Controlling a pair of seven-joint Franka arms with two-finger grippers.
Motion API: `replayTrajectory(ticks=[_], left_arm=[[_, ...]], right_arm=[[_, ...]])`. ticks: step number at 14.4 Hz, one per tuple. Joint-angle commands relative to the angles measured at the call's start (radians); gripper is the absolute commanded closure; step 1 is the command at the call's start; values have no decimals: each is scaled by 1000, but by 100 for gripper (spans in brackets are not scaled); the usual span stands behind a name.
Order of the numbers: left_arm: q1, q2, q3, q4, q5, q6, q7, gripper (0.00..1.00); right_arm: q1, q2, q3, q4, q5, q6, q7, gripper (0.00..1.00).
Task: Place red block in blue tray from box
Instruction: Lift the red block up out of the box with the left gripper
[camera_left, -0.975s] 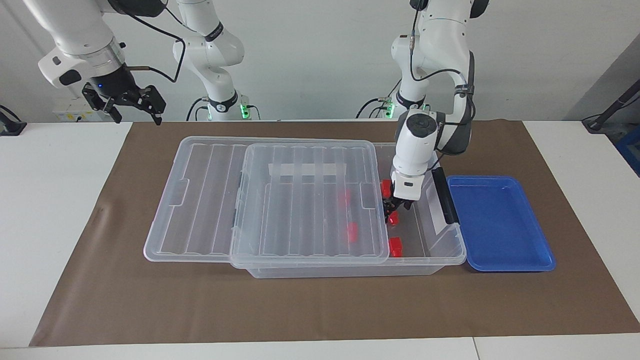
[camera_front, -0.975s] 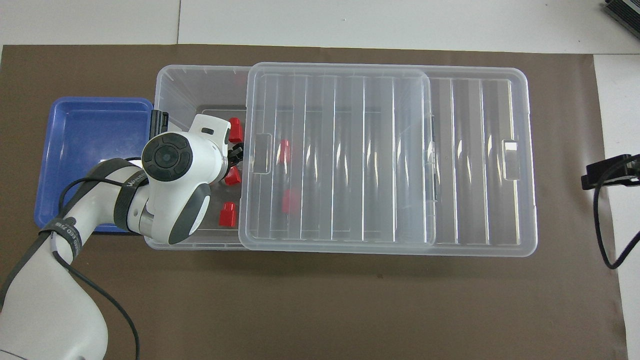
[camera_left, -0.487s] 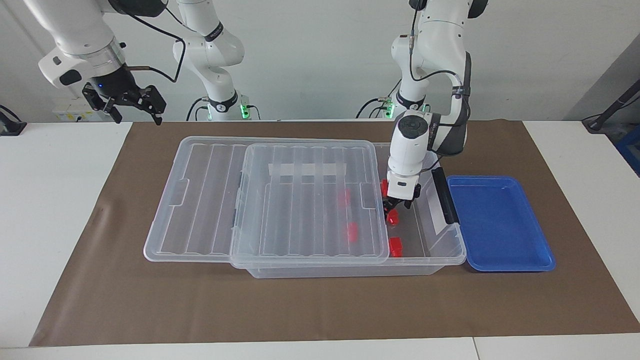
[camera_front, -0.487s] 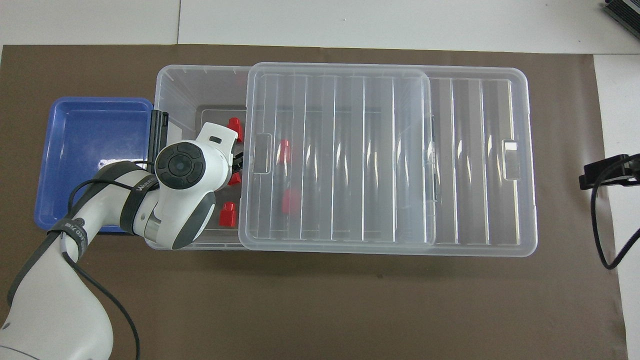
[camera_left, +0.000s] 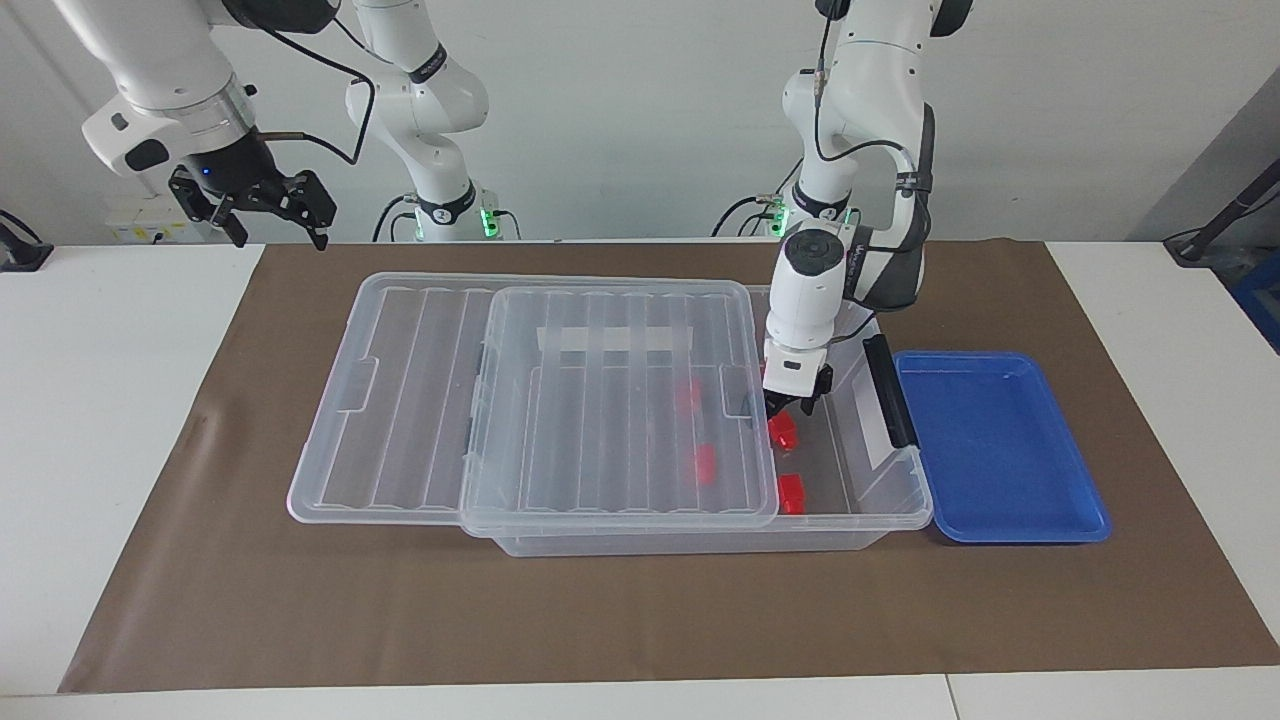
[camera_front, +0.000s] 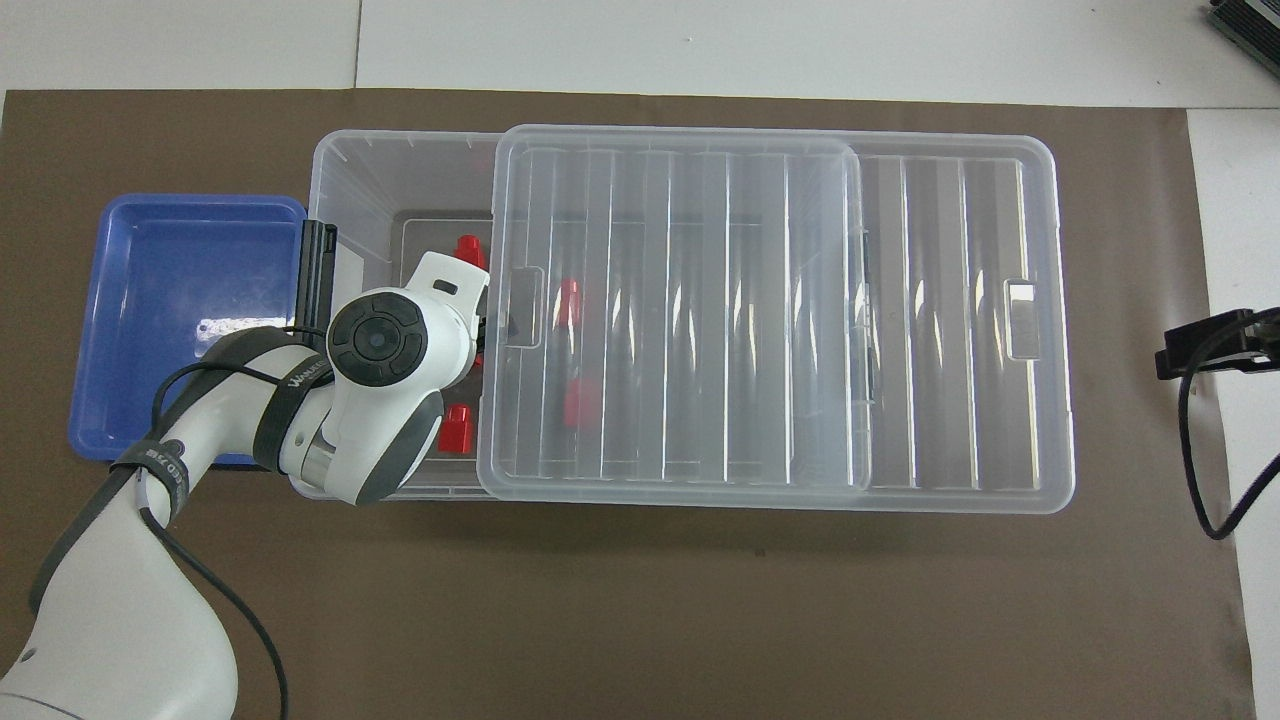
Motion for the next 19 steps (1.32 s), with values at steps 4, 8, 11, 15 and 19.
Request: replayTrajectory(ticks=[4,8,11,15,19], left_arm=[[-25,3,18,-26,23,20,-25,0],[-25,6,18,-26,23,22,-25,28],[-25,6,18,-25,24,19,-25,67],[-25,9,19,-19,24,5,-23,100],[-19,9,18,13,21,-44,-26,100]], right_arm=[[-28,11,18,14,8,2,-17,0],[-30,11,18,14,8,0,-20,0],[-31,11,18,12,8,0,-20,0],[-31,11,16,12,8,0,-20,0],[-31,11,16,12,8,0,-20,0]])
